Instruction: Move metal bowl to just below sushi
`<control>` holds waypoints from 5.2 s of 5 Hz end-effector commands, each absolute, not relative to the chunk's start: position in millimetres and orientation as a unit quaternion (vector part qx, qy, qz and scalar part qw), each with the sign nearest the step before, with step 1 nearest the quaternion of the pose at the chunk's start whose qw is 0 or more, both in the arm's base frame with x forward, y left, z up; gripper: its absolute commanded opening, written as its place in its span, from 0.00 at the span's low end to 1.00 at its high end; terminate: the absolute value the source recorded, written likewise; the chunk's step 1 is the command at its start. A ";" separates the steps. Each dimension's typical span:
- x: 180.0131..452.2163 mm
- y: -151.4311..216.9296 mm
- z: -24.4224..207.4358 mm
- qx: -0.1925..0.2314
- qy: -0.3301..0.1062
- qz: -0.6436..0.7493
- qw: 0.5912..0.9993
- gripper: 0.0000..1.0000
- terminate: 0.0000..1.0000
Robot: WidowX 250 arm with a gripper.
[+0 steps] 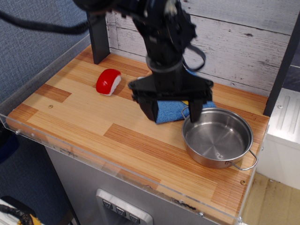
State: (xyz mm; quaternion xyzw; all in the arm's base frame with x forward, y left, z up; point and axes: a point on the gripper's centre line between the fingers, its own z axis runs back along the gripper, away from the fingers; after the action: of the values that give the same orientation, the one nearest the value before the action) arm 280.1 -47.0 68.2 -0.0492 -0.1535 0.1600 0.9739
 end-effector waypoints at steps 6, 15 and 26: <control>291.0 -68.4 37.5 0.007 -0.143 0.144 0.979 0.00 0.00; 264.8 120.0 134.1 0.051 -0.165 -0.023 0.985 0.00 0.00; 275.6 159.6 43.4 0.000 -0.125 0.113 0.986 0.00 0.00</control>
State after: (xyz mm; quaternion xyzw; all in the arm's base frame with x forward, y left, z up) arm 270.2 160.2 27.6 -0.0115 -0.1055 0.1198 0.9871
